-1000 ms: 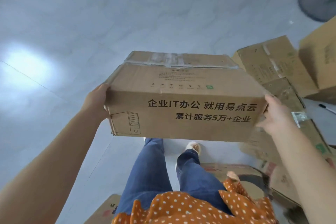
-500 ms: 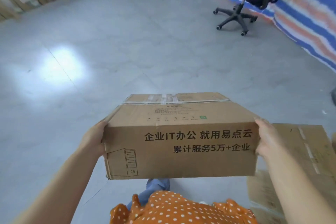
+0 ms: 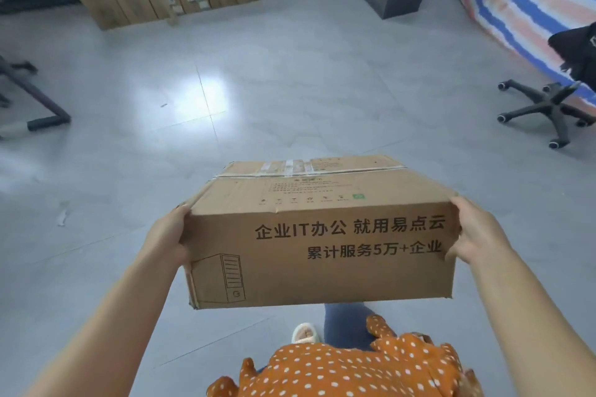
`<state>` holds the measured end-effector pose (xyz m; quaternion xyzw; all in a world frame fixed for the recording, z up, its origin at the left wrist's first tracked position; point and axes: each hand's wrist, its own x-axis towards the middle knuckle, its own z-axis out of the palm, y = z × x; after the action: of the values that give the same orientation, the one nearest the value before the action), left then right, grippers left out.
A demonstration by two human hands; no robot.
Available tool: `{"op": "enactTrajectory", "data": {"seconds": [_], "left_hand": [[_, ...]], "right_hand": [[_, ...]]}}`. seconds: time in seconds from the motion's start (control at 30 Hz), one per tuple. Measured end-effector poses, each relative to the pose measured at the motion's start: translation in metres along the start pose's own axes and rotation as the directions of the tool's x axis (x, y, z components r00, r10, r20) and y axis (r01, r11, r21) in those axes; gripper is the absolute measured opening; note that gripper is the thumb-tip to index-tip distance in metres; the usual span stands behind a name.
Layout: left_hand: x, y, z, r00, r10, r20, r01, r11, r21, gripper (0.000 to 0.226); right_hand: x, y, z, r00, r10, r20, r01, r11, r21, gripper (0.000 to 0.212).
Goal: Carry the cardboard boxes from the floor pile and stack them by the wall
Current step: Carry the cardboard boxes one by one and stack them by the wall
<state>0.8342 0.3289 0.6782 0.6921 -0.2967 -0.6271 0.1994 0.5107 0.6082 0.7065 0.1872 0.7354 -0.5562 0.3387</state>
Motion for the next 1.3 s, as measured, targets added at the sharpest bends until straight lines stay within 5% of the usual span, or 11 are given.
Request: {"op": "enactTrajectory", "data": {"seconds": [0.4,0.8,1.3], "left_hand": [[0.147,0.152,0.076,0.991,-0.064,-0.115,0.057,0.996,-0.062,0.027],[0.297,0.337,0.109,0.985,-0.082,-0.150,0.059,0.987,-0.148,0.015],[0.496,0.633,0.113,0.995,-0.030,-0.098,0.013,0.985,-0.170,0.014]], "right_hand": [[0.135,-0.158,0.200,0.992,0.010,0.125,0.003,0.995,-0.101,0.022],[0.213,-0.297,0.435,0.982,-0.002,0.189,0.059,0.952,-0.301,0.036],[0.259,-0.432,0.732,0.992,-0.050,0.114,0.069,0.982,-0.176,0.031]]}}
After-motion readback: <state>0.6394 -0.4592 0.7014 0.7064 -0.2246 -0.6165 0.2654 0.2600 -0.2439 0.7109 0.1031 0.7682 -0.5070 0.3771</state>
